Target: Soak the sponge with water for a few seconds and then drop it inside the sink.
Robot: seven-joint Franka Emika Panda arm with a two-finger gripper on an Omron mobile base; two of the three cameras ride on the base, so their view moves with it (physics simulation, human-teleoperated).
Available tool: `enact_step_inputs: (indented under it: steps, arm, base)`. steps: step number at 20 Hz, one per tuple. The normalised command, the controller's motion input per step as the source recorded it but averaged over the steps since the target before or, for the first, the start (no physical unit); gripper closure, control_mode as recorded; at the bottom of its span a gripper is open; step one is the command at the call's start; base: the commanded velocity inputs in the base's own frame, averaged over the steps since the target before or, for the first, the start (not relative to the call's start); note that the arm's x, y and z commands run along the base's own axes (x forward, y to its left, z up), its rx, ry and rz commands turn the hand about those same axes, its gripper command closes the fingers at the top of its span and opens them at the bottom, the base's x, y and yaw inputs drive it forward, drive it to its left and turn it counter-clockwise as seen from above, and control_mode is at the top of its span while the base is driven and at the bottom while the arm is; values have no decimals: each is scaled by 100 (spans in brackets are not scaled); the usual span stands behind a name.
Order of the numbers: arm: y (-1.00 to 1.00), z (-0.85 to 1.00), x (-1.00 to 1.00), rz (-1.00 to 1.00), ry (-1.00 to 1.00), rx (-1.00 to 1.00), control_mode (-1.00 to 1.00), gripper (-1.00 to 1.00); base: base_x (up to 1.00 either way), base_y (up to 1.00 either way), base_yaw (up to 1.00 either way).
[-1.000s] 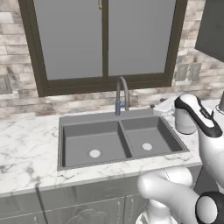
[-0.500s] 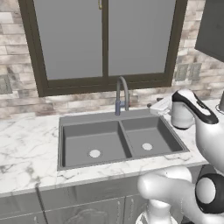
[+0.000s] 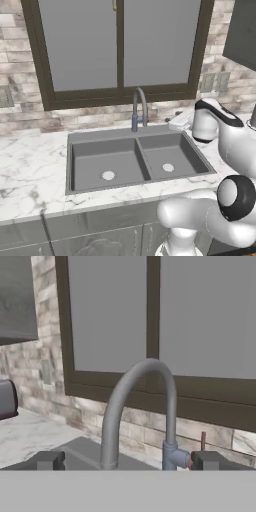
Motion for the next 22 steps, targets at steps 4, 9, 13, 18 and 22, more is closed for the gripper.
enact_step_inputs:
  steps: [4, 9, 13, 18, 22]
  arm:
    - [0, -18, 23, 1, 0, 0, -100, -100]
    - [0, -15, 30, 0, 0, 0, -100, -100]
    - [0, -4, 31, 0, 0, 0, -100, -100]
    - [0, -4, 28, 0, 0, 0, -100, -100]
    - [0, -13, 27, 0, 0, 0, -100, -100]
  base:
    - [0, 0, 0]
    - [0, 0, 0]
    - [0, 0, 0]
    - [0, 0, 0]
    - [0, 0, 0]
